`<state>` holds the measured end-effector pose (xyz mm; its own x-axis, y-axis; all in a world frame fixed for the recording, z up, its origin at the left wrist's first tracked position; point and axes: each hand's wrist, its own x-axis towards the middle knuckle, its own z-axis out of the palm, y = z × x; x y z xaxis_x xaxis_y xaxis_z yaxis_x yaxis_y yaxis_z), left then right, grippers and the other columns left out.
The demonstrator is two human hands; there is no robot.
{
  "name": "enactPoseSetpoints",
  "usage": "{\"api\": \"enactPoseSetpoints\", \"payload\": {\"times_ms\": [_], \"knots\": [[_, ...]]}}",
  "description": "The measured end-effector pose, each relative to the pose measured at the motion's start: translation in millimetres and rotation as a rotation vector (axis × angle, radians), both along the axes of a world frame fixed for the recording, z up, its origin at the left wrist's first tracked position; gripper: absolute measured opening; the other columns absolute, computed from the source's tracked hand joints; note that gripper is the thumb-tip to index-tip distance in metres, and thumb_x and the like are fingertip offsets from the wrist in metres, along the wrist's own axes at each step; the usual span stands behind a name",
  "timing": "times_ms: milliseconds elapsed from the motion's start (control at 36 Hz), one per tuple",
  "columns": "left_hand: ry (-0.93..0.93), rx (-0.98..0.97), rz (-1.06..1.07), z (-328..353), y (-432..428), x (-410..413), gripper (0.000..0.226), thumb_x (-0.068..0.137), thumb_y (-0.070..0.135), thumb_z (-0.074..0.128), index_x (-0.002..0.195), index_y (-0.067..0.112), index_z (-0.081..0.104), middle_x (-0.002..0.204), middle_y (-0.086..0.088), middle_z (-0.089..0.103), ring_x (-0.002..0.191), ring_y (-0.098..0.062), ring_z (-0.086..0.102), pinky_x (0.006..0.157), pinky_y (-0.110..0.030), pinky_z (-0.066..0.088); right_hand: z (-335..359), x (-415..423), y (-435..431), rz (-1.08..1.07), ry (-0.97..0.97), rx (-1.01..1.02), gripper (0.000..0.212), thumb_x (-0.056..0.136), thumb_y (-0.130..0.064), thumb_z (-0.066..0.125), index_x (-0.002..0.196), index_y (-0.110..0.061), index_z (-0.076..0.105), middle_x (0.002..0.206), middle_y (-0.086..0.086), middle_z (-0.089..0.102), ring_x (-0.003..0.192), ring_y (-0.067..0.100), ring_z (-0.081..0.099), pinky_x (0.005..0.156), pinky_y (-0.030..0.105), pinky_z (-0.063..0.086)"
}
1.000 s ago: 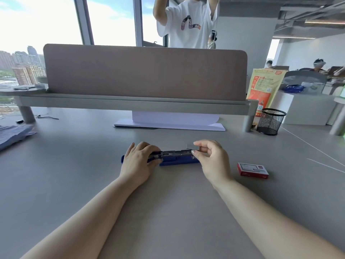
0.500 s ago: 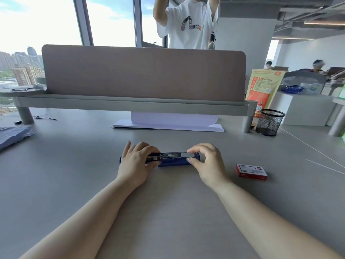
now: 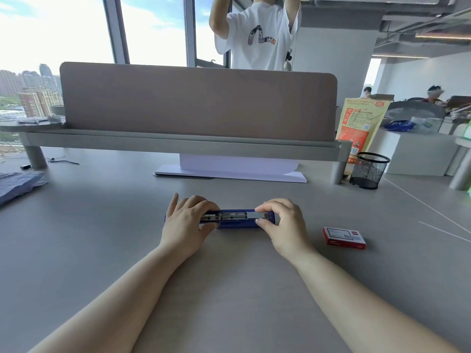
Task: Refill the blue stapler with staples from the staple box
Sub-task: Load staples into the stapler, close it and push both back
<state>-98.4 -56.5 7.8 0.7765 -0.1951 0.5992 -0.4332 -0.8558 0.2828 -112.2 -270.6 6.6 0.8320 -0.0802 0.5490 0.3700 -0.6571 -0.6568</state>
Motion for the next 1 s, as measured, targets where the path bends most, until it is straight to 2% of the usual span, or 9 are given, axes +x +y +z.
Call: {"api": "enactPoseSetpoints", "payload": {"times_ms": [306,389,528,583,694,806,861,944,1000], "knots": [[0.005,0.013,-0.002,0.9,0.2,-0.5,0.025,0.078,0.028,0.069,0.102,0.032,0.062,0.104,0.007,0.060,0.108,-0.020,0.054,0.116,-0.045,0.009,-2.3,1.4,-0.9,0.018,0.018,0.004,0.020,0.073,-0.013,0.072,0.089,-0.026,0.069,0.097,0.000,0.062,0.099,0.022,0.053,0.090,0.036,0.044],[0.013,0.009,0.000,1.3,-0.1,-0.9,0.024,0.080,0.029,0.067,0.102,0.033,0.061,0.105,0.007,0.060,0.109,-0.019,0.054,0.116,-0.044,0.008,-1.7,1.1,-1.8,0.028,0.038,0.022,0.019,0.075,-0.012,0.071,0.089,-0.025,0.069,0.096,0.000,0.062,0.099,0.021,0.053,0.088,0.029,0.042],[0.039,0.018,-0.003,1.6,-0.1,-1.7,0.024,0.083,0.032,0.062,0.107,0.035,0.059,0.110,0.010,0.058,0.113,-0.017,0.051,0.116,-0.043,0.005,0.7,0.1,-2.1,0.039,0.063,0.070,0.020,0.075,-0.009,0.070,0.089,-0.023,0.070,0.095,0.004,0.065,0.093,0.020,0.056,0.078,0.006,0.035],[0.043,0.021,-0.004,2.0,-0.3,-1.8,0.024,0.083,0.033,0.062,0.108,0.035,0.059,0.110,0.010,0.057,0.113,-0.017,0.050,0.116,-0.043,0.004,1.0,0.0,-1.8,0.042,0.073,0.072,0.020,0.076,-0.009,0.069,0.091,-0.023,0.070,0.096,0.004,0.064,0.093,0.020,0.056,0.078,0.007,0.035],[0.044,0.021,-0.009,1.8,-0.3,-1.6,0.024,0.084,0.033,0.061,0.108,0.035,0.059,0.110,0.010,0.057,0.113,-0.017,0.050,0.117,-0.044,0.005,0.7,-0.7,-1.5,0.045,0.086,0.079,0.020,0.078,-0.011,0.068,0.095,-0.022,0.070,0.098,0.002,0.064,0.096,0.019,0.055,0.082,0.022,0.037],[0.045,0.023,-0.005,0.8,0.0,-1.2,0.024,0.084,0.034,0.061,0.108,0.036,0.059,0.110,0.010,0.057,0.113,-0.017,0.050,0.116,-0.044,0.005,1.0,-1.8,-1.6,0.040,0.097,0.081,0.021,0.079,-0.012,0.067,0.098,-0.021,0.070,0.098,0.001,0.063,0.096,0.019,0.055,0.084,0.023,0.038],[0.045,0.020,-0.002,0.8,0.0,-0.5,0.024,0.084,0.034,0.061,0.108,0.036,0.059,0.110,0.010,0.058,0.113,-0.017,0.050,0.116,-0.044,0.005,1.6,-2.4,-2.0,0.044,0.110,0.087,0.022,0.080,-0.012,0.066,0.101,-0.019,0.069,0.098,0.001,0.062,0.095,0.017,0.054,0.081,0.019,0.038],[0.047,0.022,0.003,0.6,0.0,0.4,0.025,0.084,0.034,0.060,0.109,0.036,0.059,0.111,0.009,0.058,0.114,-0.018,0.050,0.116,-0.044,0.006,2.8,-3.4,-3.0,0.051,0.117,0.106,0.024,0.081,-0.011,0.064,0.103,-0.018,0.068,0.098,-0.003,0.060,0.093,0.014,0.053,0.074,0.001,0.035],[0.048,0.026,0.006,0.5,-0.1,0.7,0.025,0.084,0.034,0.060,0.109,0.036,0.059,0.112,0.009,0.058,0.114,-0.018,0.049,0.116,-0.044,0.006,3.1,-3.8,-2.7,0.041,0.092,0.098,0.022,0.082,-0.007,0.061,0.099,-0.018,0.068,0.095,-0.006,0.056,0.094,0.013,0.052,0.076,-0.002,0.033]]}}
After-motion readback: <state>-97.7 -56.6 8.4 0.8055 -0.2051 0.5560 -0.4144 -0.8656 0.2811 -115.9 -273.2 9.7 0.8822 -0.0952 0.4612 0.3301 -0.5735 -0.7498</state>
